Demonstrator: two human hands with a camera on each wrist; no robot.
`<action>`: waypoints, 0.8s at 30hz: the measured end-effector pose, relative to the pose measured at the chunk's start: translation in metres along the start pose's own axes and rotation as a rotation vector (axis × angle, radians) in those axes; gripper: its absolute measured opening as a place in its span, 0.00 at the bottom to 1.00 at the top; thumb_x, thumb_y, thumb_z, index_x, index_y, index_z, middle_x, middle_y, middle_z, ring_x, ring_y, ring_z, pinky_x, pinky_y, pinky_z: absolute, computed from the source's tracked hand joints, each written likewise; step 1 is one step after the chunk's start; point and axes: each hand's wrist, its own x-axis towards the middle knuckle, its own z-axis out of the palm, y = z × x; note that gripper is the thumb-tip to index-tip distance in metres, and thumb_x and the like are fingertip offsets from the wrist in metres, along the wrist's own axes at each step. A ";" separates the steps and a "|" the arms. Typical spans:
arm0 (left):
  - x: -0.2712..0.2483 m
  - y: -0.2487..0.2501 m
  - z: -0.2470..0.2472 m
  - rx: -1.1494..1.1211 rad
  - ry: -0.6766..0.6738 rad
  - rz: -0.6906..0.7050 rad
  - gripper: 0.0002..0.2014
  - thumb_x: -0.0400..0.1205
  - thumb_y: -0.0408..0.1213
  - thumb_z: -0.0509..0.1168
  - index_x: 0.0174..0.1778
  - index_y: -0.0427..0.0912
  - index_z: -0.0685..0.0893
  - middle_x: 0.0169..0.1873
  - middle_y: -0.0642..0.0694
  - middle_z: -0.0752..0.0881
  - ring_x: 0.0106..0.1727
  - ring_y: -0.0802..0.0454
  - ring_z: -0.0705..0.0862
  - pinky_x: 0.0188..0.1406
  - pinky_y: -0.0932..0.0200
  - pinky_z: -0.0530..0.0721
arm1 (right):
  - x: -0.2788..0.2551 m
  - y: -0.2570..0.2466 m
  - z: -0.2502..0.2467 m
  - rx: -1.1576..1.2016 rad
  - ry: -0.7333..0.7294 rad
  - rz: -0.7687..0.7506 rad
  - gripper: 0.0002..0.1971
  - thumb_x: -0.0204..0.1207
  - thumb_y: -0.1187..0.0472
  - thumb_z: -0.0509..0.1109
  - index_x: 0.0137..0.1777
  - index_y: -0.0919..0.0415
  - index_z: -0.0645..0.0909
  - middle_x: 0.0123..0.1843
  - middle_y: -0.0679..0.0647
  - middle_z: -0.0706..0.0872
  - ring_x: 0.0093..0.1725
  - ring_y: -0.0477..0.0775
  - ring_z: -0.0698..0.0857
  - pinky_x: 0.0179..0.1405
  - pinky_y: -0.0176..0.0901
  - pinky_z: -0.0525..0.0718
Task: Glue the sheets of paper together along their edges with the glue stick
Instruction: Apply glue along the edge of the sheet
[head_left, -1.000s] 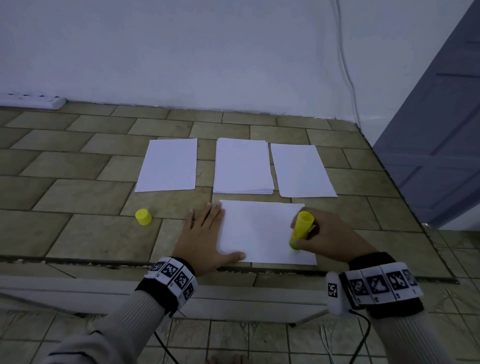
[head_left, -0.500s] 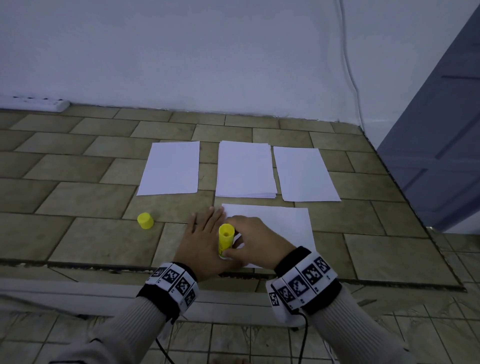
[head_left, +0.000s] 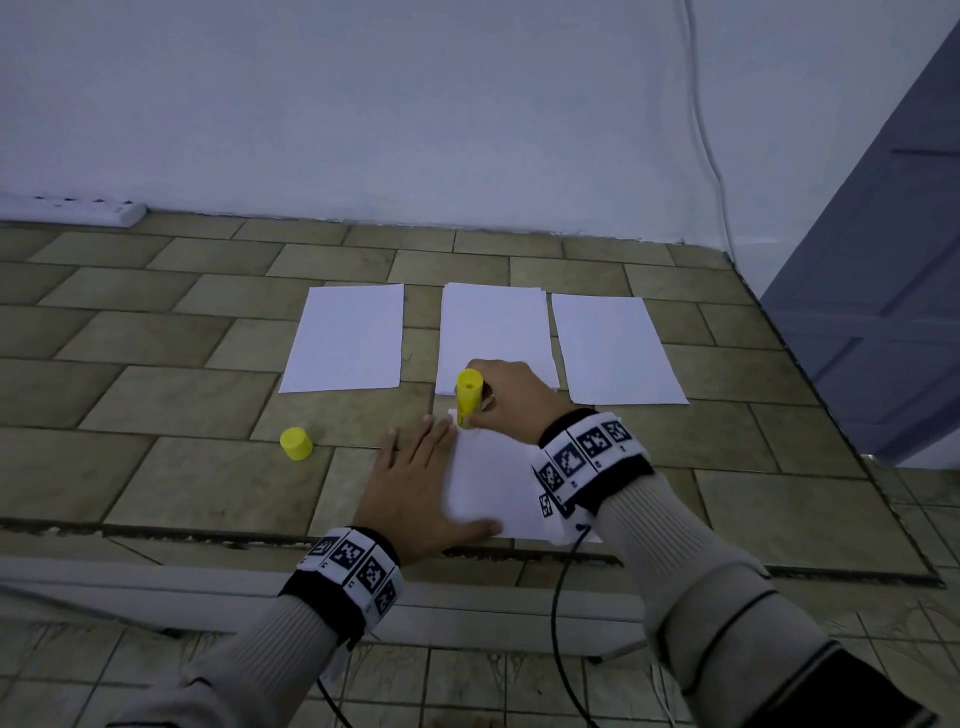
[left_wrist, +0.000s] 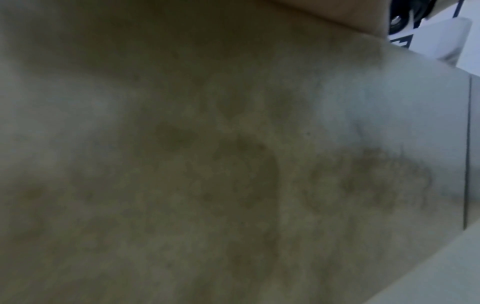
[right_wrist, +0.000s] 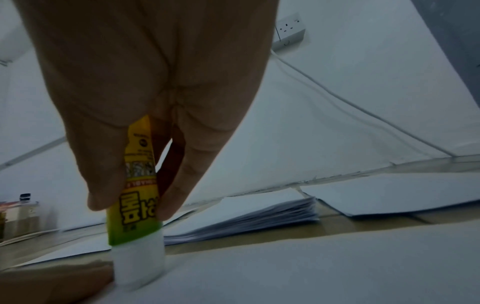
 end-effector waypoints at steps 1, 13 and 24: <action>0.000 0.000 0.000 -0.001 -0.001 0.000 0.64 0.64 0.86 0.48 0.86 0.43 0.43 0.86 0.50 0.43 0.86 0.53 0.39 0.83 0.40 0.36 | 0.003 0.002 -0.001 -0.003 0.007 0.011 0.13 0.68 0.65 0.78 0.48 0.65 0.79 0.48 0.59 0.86 0.48 0.58 0.84 0.50 0.49 0.83; 0.000 0.000 0.001 -0.018 0.025 0.008 0.63 0.62 0.86 0.33 0.86 0.45 0.49 0.86 0.52 0.45 0.86 0.53 0.41 0.83 0.42 0.35 | -0.083 0.026 -0.013 0.271 -0.011 0.008 0.08 0.65 0.65 0.81 0.40 0.62 0.84 0.46 0.51 0.88 0.45 0.47 0.87 0.48 0.45 0.87; -0.002 0.002 -0.002 0.002 0.002 0.000 0.61 0.64 0.85 0.37 0.86 0.45 0.48 0.86 0.53 0.44 0.86 0.54 0.39 0.83 0.41 0.36 | -0.105 0.033 -0.009 0.280 -0.040 -0.006 0.09 0.67 0.64 0.80 0.45 0.60 0.84 0.46 0.45 0.88 0.44 0.46 0.86 0.45 0.45 0.88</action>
